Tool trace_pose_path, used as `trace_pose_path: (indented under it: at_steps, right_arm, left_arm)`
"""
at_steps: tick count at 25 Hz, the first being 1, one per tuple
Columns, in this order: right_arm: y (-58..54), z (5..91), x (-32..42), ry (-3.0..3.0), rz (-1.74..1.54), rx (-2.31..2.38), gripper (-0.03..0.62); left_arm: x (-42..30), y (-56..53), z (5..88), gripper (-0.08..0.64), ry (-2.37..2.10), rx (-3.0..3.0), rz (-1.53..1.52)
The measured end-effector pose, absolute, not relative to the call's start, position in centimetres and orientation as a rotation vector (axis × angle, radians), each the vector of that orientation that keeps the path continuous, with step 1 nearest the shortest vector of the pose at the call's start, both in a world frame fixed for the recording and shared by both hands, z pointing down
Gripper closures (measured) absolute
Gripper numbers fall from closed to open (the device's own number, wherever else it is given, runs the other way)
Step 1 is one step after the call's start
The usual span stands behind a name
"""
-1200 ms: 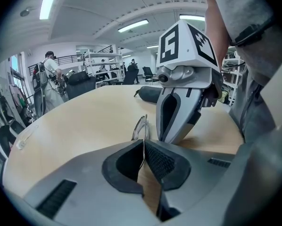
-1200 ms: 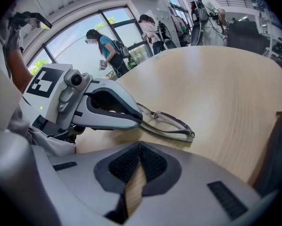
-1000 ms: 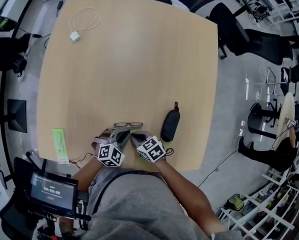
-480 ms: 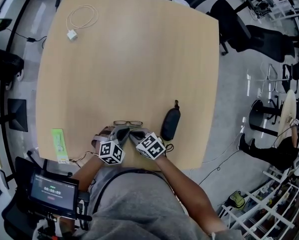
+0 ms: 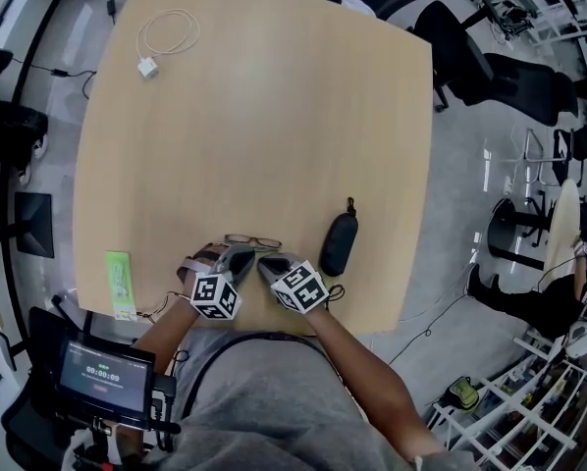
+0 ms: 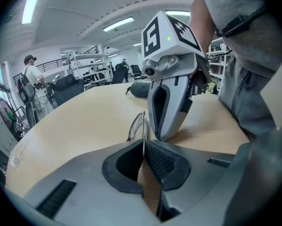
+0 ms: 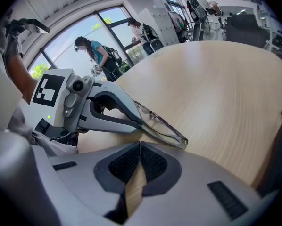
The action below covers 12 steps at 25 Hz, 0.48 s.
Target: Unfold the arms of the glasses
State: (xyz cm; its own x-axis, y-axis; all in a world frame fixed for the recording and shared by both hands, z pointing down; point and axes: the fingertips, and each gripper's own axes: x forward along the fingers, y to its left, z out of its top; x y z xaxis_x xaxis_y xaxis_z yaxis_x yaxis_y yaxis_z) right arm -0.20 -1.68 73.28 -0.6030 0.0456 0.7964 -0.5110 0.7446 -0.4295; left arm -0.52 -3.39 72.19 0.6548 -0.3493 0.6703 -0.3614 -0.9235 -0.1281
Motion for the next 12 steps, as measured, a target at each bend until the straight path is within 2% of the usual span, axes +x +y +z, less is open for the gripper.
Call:
trace_pose_path:
  at_steps: [5,12]
  right_arm:
    - [-2.4,71.2,-0.9,-2.16,0.775,0.36,0.586]
    - [-4.2,69.4,-2.8,-2.248,0.654,0.432,0.584]
  left_arm:
    - [-1.2,-3.8,69.5,0.546,-0.669,2.863,1.083]
    - [-2.5,-4.4,71.9,0.546,-0.671,2.736,1.195]
